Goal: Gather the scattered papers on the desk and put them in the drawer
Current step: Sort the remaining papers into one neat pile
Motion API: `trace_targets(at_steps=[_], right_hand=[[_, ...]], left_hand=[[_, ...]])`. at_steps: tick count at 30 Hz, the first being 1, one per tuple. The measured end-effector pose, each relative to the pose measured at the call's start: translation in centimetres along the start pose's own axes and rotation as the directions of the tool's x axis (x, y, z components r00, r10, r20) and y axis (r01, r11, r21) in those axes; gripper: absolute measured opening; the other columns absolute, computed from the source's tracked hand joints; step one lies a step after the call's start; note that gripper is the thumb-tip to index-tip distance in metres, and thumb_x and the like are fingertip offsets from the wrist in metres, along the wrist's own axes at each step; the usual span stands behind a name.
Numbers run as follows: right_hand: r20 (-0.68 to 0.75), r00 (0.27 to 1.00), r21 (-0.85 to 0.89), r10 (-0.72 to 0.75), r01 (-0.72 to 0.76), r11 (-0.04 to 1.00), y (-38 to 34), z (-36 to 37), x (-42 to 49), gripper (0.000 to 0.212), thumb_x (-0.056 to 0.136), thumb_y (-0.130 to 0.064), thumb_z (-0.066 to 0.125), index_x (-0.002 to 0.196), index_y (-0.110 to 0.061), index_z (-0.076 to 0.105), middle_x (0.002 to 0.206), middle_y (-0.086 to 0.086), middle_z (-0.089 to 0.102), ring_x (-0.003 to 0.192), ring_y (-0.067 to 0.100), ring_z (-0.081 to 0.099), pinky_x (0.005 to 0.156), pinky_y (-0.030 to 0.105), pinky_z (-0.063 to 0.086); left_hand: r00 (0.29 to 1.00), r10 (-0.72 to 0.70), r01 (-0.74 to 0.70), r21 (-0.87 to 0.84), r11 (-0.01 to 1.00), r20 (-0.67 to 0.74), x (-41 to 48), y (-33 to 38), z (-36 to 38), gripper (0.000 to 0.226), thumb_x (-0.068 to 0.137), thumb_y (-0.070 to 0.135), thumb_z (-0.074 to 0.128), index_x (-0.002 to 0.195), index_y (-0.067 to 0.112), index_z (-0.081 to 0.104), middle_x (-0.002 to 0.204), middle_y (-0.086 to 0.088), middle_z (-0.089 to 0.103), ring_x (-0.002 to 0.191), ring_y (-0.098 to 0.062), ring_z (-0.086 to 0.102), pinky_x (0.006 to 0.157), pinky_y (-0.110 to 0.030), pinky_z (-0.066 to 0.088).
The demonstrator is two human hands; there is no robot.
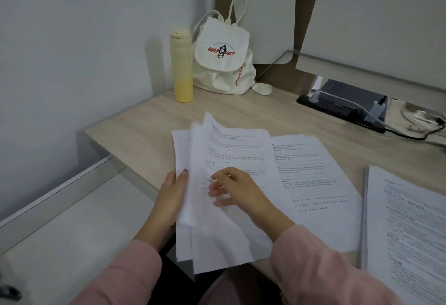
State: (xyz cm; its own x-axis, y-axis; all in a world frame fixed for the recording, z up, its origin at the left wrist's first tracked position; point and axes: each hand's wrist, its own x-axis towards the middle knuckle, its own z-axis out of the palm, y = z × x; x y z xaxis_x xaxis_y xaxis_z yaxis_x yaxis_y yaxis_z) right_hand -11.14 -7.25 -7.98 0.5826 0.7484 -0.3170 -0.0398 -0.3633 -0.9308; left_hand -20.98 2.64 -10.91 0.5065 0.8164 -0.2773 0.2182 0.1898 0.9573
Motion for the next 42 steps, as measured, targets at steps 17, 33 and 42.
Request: trace_targets(at_steps=[17, 33, 42], right_hand=[[-0.309, 0.945, -0.522, -0.110, -0.072, 0.850, 4.0, -13.8, 0.6, 0.040, 0.090, -0.018, 0.056, 0.130, -0.018, 0.049, 0.132, 0.006, 0.049, 0.119, 0.023, 0.049, 0.092, 0.029, 0.038], [-0.568, 0.816, -0.432, 0.105, -0.405, 0.806, 4.2, -19.0, 2.2, 0.023, 0.085, -0.017, 0.062, 0.097, 0.001, 0.056, 0.090, 0.014, 0.058, 0.072, 0.027, 0.053, 0.066, 0.031, 0.041], [-0.542, 0.787, -0.558, -0.293, -0.077, 0.826, -0.6, -16.1, 0.8, 0.015, 0.097, -0.024, 0.039, 0.099, -0.014, 0.049, 0.085, 0.004, 0.058, 0.062, 0.016, 0.052, 0.049, 0.026, 0.037]], left_hand=[[0.997, -0.016, 0.014, 0.034, 0.999, 0.069, 0.2, -0.4, -0.4, 0.026, 0.092, 0.013, 0.043, 0.117, 0.017, 0.048, 0.100, 0.004, 0.057, 0.084, -0.011, 0.056, 0.062, -0.024, 0.043], [0.998, 0.003, -0.003, 0.010, 1.000, 0.070, 0.4, -0.8, -0.5, 0.023, 0.091, 0.011, 0.052, 0.113, 0.016, 0.048, 0.110, -0.002, 0.061, 0.095, -0.019, 0.060, 0.074, -0.029, 0.049], [0.998, 0.047, -0.048, 0.045, 0.998, 0.032, 0.5, -0.9, -0.2, 0.033, 0.093, 0.005, 0.045, 0.125, 0.011, 0.048, 0.111, 0.000, 0.057, 0.099, -0.017, 0.055, 0.068, -0.018, 0.042]])
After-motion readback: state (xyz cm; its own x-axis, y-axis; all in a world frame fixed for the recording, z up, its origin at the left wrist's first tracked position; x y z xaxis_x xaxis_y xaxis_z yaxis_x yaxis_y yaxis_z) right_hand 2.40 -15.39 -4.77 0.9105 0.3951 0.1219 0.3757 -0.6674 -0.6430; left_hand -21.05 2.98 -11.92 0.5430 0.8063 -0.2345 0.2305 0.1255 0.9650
